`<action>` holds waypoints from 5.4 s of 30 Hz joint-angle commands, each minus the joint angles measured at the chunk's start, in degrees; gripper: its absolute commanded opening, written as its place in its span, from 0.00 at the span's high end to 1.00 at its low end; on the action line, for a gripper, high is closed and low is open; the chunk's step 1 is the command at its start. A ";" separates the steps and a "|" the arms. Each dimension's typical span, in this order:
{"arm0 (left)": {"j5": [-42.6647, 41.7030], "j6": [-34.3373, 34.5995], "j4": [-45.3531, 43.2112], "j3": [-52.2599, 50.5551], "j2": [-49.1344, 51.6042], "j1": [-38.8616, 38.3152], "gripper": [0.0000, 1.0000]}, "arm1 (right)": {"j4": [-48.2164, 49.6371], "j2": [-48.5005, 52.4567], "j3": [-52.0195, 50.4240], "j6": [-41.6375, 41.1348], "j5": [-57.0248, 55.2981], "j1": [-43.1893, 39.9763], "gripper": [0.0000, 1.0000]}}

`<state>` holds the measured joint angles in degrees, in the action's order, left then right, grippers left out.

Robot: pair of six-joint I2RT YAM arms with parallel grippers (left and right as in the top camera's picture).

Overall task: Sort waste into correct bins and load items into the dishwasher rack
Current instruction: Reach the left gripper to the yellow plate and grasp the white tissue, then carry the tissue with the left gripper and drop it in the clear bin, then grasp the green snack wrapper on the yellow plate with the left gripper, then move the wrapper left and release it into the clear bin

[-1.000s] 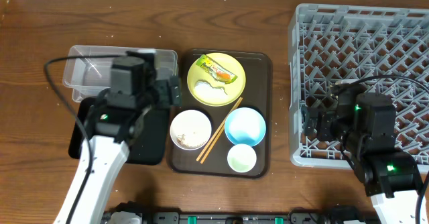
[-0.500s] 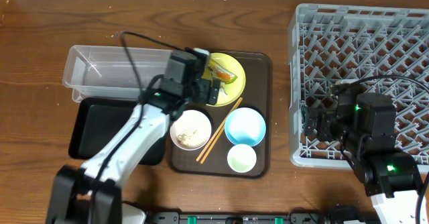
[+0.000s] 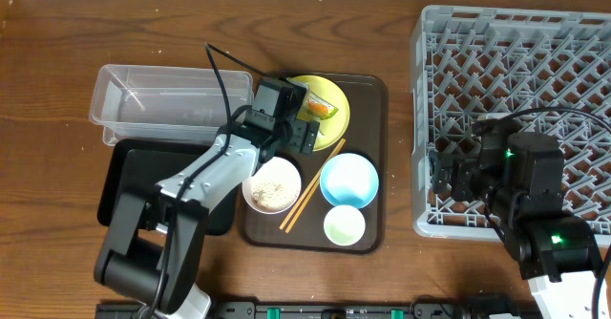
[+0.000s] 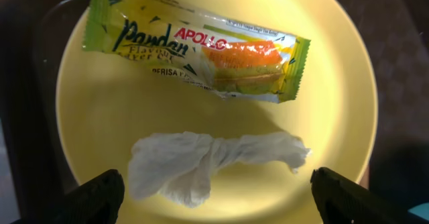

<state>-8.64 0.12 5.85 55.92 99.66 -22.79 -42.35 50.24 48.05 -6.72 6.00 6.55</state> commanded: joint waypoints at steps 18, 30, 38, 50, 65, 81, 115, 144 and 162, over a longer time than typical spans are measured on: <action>3.50 -0.52 -3.78 1.05 6.10 -0.02 0.47 | -0.76 -0.09 1.29 0.57 0.24 -0.26 0.01; 3.50 -0.48 -1.22 1.05 0.11 0.00 0.94 | -0.76 -0.09 1.29 0.59 0.24 -0.26 0.01; 6.62 -0.28 2.45 1.05 -14.10 3.02 0.94 | -0.76 -0.09 1.29 0.59 0.24 -0.26 0.01; 11.26 -0.28 3.21 0.44 -15.32 19.74 0.93 | -0.76 -0.09 1.29 0.59 0.26 -0.26 0.01; 4.61 8.79 11.82 1.99 -20.81 22.03 0.38 | -0.76 -0.09 1.29 0.59 0.24 -0.26 0.01; 3.23 25.57 12.11 14.19 -7.43 7.41 0.20 | -0.74 -0.09 1.29 0.59 0.26 -0.26 0.01; 13.03 36.22 -9.49 14.19 17.18 -0.94 0.16 | -0.92 -0.09 1.29 0.59 0.28 -0.26 0.01; 12.76 35.23 -5.90 14.16 19.37 -1.84 0.90 | -0.94 -0.09 1.29 0.59 0.48 -0.26 0.01; 17.03 25.16 10.51 14.19 -6.64 4.57 0.94 | -0.92 -0.09 1.29 0.63 0.44 -0.26 0.01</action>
<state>4.03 26.94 13.78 69.49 97.67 -22.33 -43.09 50.24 48.18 -6.70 6.02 6.55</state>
